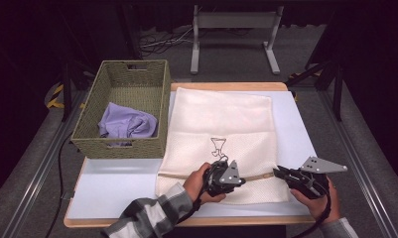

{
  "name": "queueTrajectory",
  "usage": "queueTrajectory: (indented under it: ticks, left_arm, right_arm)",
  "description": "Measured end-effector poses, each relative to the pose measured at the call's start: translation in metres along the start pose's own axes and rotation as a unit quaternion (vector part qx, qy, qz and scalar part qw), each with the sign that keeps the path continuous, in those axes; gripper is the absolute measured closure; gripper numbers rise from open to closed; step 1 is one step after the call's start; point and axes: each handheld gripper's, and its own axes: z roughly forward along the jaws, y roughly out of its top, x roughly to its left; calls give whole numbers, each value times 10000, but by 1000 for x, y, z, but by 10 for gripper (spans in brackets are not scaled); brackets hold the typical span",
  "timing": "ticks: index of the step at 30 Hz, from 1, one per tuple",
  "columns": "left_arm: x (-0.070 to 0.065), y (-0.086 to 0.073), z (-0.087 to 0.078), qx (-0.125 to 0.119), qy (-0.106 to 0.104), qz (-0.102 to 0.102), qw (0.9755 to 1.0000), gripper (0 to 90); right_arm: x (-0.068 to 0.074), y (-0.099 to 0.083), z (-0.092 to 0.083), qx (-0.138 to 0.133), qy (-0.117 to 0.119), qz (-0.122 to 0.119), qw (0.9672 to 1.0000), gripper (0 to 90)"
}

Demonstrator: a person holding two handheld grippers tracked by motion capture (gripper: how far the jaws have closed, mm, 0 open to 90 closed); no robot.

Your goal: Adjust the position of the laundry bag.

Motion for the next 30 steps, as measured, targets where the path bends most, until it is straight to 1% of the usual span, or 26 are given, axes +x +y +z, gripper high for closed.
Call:
queueTrajectory:
  ticks: [1, 3, 5, 7, 9, 10, 14, 19, 20, 25, 26, 27, 28, 29, 30]
  left_arm:
    - [0, 4, 3, 2, -78, -10, 10000, 900]
    - [-2, 11, 10, 92, -27, 57, 9999, 900]
    - [-2, 15, 17, 140, -68, 60, 9999, 900]
    - [-2, 18, 24, 206, -29, 64, 9998, 900]
    - [0, 18, 29, 223, -32, -15, 9997, 900]
    - [1, 19, 31, 241, -2, -57, 9997, 900]
    - [4, 18, 38, 273, -55, -206, 9994, 899]
    - [7, 19, 44, 211, -166, -214, 9994, 862]
    - [7, 20, 45, 171, -199, -276, 9993, 853]
    - [9, 23, 47, 146, -286, -330, 9989, 780]
    - [9, 25, 48, 96, -317, -343, 9989, 780]
    - [9, 25, 48, 96, -317, -343, 9989, 779]
    - [10, 26, 48, 53, -379, -385, 9985, 779]
    - [10, 27, 49, 21, -397, -399, 9984, 779]
    - [10, 28, 50, 35, -390, -418, 9984, 792]
  right_arm:
    - [1, 0, 0, -10, 8, -6, 10000, 832]
    - [2, 1, -1, -38, 25, -13, 10000, 832]
    - [3, 2, -1, -56, 39, -26, 10000, 832]
    - [4, 2, -1, -74, 60, -45, 9999, 833]
    - [5, 3, -2, -88, 80, -69, 9999, 833]
    - [6, 3, -2, -94, 99, -68, 9999, 833]
    - [8, 4, -3, -120, 145, -96, 9998, 834]
    - [11, 5, -1, -119, 221, -176, 9995, 835]
    - [12, 5, -1, -116, 221, -182, 9995, 835]
    - [12, 5, 0, -114, 240, -178, 9995, 836]
    - [12, 5, 0, -112, 258, -181, 9994, 836]
    - [12, 5, 0, -112, 258, -181, 9994, 836]
    - [13, 5, 0, -112, 256, -193, 9994, 836]
    - [13, 4, 0, -119, 256, -186, 9994, 836]
    - [13, 4, 0, -118, 253, -192, 9994, 836]
